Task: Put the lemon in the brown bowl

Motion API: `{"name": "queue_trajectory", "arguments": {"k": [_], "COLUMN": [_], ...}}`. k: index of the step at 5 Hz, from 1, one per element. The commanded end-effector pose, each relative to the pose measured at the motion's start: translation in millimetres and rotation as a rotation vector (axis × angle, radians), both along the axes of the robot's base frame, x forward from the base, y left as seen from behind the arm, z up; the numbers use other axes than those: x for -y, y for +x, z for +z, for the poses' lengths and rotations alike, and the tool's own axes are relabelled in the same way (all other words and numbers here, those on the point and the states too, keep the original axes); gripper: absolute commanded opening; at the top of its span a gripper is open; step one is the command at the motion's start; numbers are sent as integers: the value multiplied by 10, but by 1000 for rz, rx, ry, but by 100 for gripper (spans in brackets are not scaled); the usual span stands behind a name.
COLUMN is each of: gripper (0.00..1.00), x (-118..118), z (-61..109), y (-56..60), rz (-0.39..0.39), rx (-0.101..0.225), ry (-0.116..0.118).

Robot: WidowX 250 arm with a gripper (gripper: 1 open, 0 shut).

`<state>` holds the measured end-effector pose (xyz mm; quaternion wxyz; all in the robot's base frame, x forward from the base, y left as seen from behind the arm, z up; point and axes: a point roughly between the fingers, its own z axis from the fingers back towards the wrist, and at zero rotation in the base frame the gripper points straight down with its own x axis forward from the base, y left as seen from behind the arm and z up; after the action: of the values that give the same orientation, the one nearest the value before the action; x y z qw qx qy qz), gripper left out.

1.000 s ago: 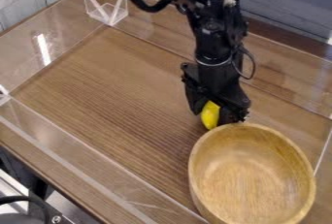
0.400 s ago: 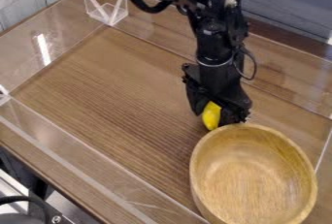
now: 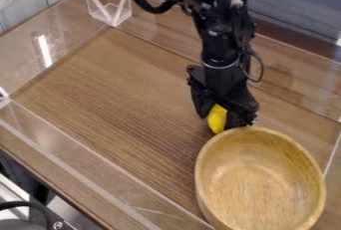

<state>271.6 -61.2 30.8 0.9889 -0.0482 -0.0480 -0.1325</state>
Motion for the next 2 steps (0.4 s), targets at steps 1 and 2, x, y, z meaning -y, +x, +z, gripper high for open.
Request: {"name": "queue_trajectory", "arguments": {"k": [1,2], "gripper": [0,0], "x": [149,170], "z": [65,67], "y": [-39,-48], "rz": [-36,-39], "rx": [12,11], "ry": [-14,-18]}}
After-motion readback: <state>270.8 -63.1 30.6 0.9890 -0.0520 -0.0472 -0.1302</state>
